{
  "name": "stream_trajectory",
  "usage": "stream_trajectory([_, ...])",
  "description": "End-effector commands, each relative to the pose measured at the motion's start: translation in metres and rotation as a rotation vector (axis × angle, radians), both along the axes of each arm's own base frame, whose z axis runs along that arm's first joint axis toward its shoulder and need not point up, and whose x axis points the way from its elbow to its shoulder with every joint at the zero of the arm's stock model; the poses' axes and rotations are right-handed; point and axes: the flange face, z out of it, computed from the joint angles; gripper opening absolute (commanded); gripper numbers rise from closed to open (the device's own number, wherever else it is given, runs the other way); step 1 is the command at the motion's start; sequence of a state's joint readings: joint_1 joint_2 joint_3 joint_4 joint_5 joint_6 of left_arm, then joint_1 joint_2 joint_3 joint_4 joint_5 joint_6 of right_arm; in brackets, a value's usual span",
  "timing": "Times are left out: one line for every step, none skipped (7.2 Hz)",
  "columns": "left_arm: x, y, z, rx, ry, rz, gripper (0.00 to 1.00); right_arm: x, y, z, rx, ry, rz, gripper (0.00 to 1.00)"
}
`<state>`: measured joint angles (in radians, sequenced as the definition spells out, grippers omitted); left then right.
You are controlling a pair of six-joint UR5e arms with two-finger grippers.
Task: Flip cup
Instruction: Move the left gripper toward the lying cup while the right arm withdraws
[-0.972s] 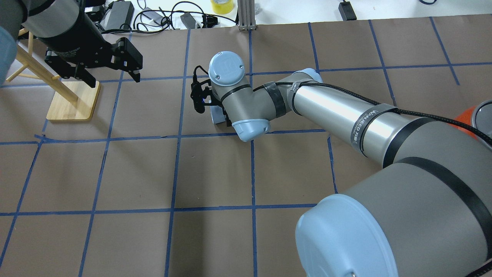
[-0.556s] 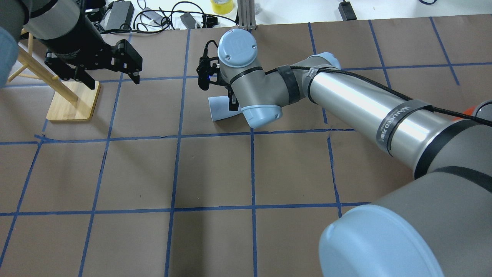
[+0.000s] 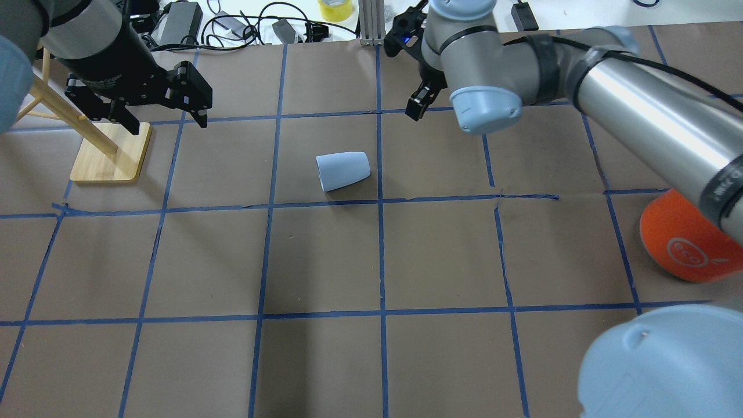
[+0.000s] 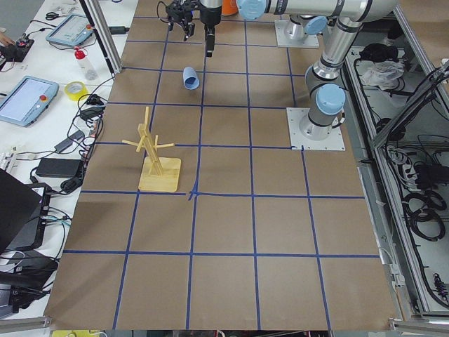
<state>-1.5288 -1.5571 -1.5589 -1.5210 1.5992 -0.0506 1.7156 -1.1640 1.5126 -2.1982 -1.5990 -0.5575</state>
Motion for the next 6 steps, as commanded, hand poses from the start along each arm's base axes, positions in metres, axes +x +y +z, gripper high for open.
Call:
stream_trajectory([-0.006, -0.021, -0.037, 0.064, 0.081, -0.002, 1.00, -0.058, 0.021, 0.038, 0.105, -0.072, -0.458, 1.00])
stream_trajectory([-0.009, -0.038, -0.057, 0.097, 0.140, -0.008, 1.00, -0.069, 0.032, 0.046, 0.165, -0.080, -0.580, 1.00])
stream_trajectory([-0.017, -0.050, -0.083, 0.140, 0.240, -0.006, 1.00, -0.079, 0.043, 0.061, 0.180, -0.082, -0.672, 1.00])
stream_trajectory([-0.021, -0.067, -0.114, 0.171, 0.285, -0.005, 1.00, -0.093, 0.054, 0.073, 0.213, -0.085, -0.737, 1.00])
stream_trajectory([-0.024, -0.084, -0.145, 0.187, 0.332, -0.010, 1.00, -0.113, 0.057, 0.081, 0.219, -0.082, -0.778, 1.00])
stream_trajectory([-0.030, -0.096, -0.176, 0.219, 0.410, -0.016, 1.00, -0.125, 0.076, 0.102, 0.242, -0.077, -0.800, 1.00])
